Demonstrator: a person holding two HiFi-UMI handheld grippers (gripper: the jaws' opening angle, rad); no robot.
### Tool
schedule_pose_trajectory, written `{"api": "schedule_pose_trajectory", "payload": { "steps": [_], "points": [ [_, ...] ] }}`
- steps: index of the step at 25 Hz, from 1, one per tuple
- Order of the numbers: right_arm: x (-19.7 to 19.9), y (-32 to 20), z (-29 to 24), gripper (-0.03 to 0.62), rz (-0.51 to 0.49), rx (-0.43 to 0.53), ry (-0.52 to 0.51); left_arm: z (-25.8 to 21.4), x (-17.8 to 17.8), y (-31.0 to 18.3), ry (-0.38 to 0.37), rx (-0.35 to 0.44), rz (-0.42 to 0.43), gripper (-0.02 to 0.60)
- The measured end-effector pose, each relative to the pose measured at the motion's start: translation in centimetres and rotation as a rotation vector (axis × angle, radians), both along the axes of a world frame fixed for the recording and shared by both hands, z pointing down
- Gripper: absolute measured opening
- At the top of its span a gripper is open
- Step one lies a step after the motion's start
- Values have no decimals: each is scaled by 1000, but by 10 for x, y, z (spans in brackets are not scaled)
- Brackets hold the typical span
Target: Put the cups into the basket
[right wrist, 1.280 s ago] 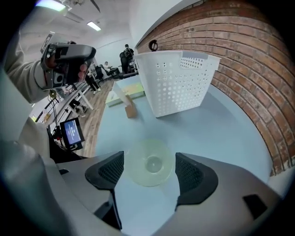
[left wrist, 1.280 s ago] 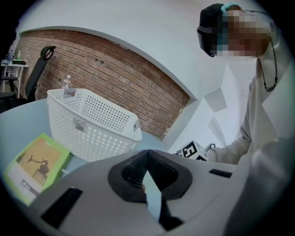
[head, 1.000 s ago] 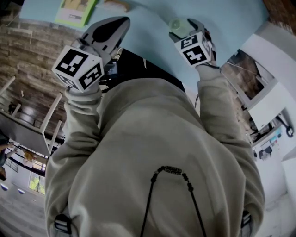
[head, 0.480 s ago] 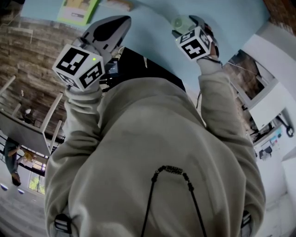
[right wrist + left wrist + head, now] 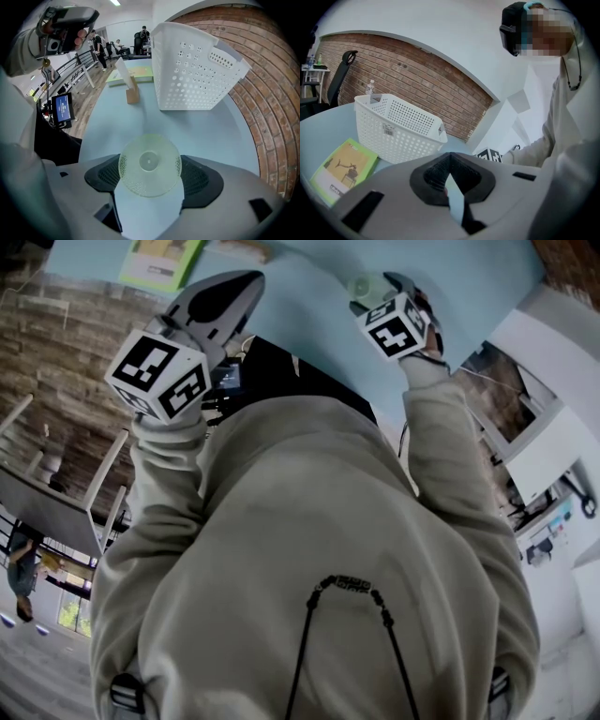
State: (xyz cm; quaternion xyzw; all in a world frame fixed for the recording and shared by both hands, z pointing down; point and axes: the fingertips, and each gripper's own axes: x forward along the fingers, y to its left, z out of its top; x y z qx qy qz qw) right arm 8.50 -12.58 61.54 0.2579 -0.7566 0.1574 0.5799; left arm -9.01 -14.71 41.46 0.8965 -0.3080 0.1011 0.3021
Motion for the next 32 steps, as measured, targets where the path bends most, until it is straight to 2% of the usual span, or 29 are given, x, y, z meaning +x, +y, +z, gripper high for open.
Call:
{"api": "schedule_pose_trajectory", "payload": {
  "steps": [7, 13, 18, 22, 27, 32],
  "points": [
    [11, 8, -3, 377, 22, -19, -7, -19, -3, 3, -5, 28, -14, -3],
    [14, -1, -39, 377, -4, 12, -48, -45, -8, -8, -31, 93, -35, -3],
    [18, -9, -83, 377, -45, 46, -91, -65, -5, -10, -41, 129, -36, -3],
    [12, -14, -131, 377, -98, 103, -128, -73, -2, -14, -10, 129, -37, -3],
    [9, -21, -192, 377, -129, 184, -183, -96, 9, -16, -35, 184, -27, -3],
    [12, -33, -228, 377, -125, 250, -202, -89, 12, -11, -53, 167, 3, -3]
  ]
}}
